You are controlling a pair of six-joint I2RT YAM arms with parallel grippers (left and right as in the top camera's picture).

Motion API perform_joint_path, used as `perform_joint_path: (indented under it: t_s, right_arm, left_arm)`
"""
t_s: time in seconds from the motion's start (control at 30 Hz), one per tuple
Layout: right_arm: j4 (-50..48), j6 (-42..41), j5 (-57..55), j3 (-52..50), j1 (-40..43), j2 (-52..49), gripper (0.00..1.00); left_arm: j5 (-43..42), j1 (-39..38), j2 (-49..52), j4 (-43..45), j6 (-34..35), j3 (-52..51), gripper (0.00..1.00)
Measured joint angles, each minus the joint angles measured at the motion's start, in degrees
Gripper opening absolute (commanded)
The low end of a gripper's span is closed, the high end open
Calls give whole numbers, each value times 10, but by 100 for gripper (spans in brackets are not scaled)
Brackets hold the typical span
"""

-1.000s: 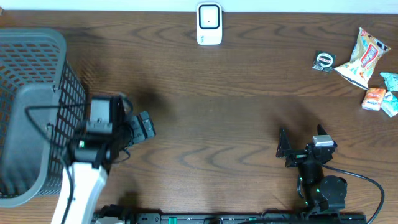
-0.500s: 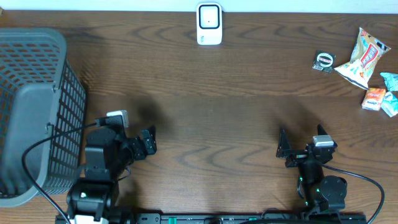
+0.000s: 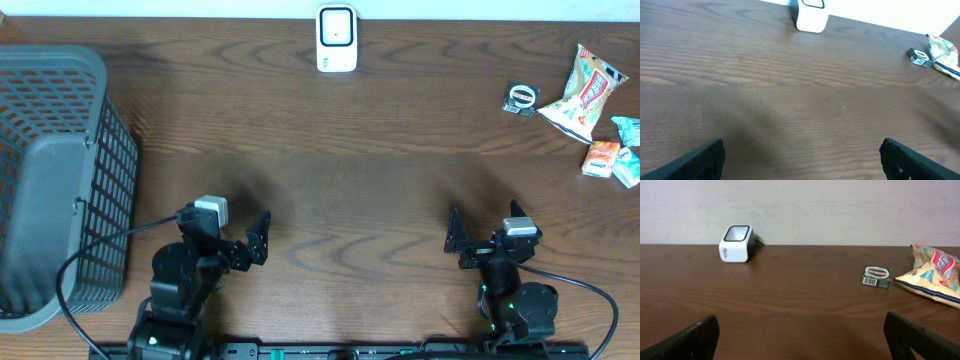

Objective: Scan the item barcode

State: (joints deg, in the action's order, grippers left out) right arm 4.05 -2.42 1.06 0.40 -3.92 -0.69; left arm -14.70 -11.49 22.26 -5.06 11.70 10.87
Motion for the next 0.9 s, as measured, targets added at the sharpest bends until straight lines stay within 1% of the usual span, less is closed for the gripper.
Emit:
perform_joint_path:
  t_s: [0.23,0.5,0.67,0.77,0.9]
  right_arm:
    - [0,0,0,0,0,0,99]
    - [0,0,0,0,0,0,99]
    - [0,0,0,0,0,0,99]
    - [0,0,0,0,0,0,99]
    - [0,0,0,0,0,0,99]
  left_arm:
    - [0,0,-85,2,0,-43,98]
    - [0,8,-156,12,0,-81,98]
    - [0,32,-208,50,0,-96,98]
    - [0,50,-216,58,0,-98,98]
    - [12,69,-216,49,0,-98,98]
